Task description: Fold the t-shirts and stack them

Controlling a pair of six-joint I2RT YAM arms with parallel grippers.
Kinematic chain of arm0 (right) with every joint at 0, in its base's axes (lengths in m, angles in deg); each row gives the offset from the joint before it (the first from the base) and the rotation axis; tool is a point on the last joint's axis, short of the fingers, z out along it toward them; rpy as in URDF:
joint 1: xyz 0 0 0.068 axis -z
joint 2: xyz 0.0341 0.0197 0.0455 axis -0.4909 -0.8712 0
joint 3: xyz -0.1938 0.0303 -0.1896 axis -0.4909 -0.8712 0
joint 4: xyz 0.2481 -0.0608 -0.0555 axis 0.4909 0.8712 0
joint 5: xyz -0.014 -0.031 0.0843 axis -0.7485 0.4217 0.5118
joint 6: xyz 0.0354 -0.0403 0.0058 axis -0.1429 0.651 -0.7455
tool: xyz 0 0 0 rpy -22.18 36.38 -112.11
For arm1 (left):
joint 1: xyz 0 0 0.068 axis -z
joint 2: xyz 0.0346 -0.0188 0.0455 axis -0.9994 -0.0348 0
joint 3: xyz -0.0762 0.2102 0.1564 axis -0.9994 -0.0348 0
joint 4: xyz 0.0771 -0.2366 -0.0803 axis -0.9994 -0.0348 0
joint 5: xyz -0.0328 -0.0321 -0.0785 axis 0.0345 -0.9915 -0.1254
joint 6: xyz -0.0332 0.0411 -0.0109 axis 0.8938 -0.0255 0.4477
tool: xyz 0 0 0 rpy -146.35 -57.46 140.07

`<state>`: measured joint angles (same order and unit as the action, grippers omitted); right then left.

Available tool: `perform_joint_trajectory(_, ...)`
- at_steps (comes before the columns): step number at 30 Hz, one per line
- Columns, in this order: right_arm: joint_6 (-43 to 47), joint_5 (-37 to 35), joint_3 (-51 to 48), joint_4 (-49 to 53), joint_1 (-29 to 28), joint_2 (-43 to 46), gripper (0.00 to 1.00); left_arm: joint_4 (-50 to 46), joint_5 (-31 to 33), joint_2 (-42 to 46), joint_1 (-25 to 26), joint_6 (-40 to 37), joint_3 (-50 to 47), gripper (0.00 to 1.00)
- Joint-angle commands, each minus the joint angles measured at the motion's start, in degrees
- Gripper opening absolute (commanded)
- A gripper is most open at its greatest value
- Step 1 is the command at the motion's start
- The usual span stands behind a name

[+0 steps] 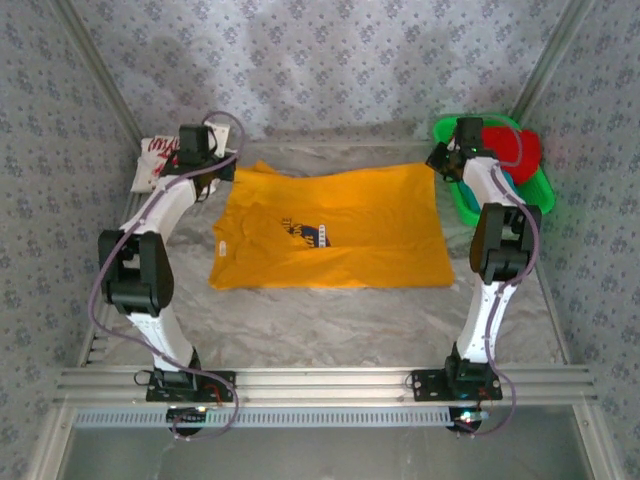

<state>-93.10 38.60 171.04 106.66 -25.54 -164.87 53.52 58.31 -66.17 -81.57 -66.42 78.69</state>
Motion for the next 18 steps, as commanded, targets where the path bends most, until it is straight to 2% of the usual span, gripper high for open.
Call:
perform_joint_trajectory(1, 0.14, -0.40, -3.27, -1.08, 0.44, 1.56, 0.00, 4.15, 3.11, 2.90, 0.18, 0.40, -4.67, 0.00)
perform_joint_trajectory(4, -0.06, -1.51, -4.64, -0.39, 0.62, 2.46, 0.00, 4.59, 3.71, 3.26, 0.24, 0.61, -6.49, 0.00)
perform_joint_trajectory(12, 0.88, -5.46, -6.39, 0.64, 2.00, 8.02, 0.00, 0.05, 5.37, 4.45, 0.42, -0.93, -3.09, 0.00)
perform_joint_trajectory(18, 1.08, -5.73, -11.20, -0.22, 2.88, 12.01, 0.00, -0.62, 8.49, 7.22, 0.42, -0.63, -7.78, 0.00)
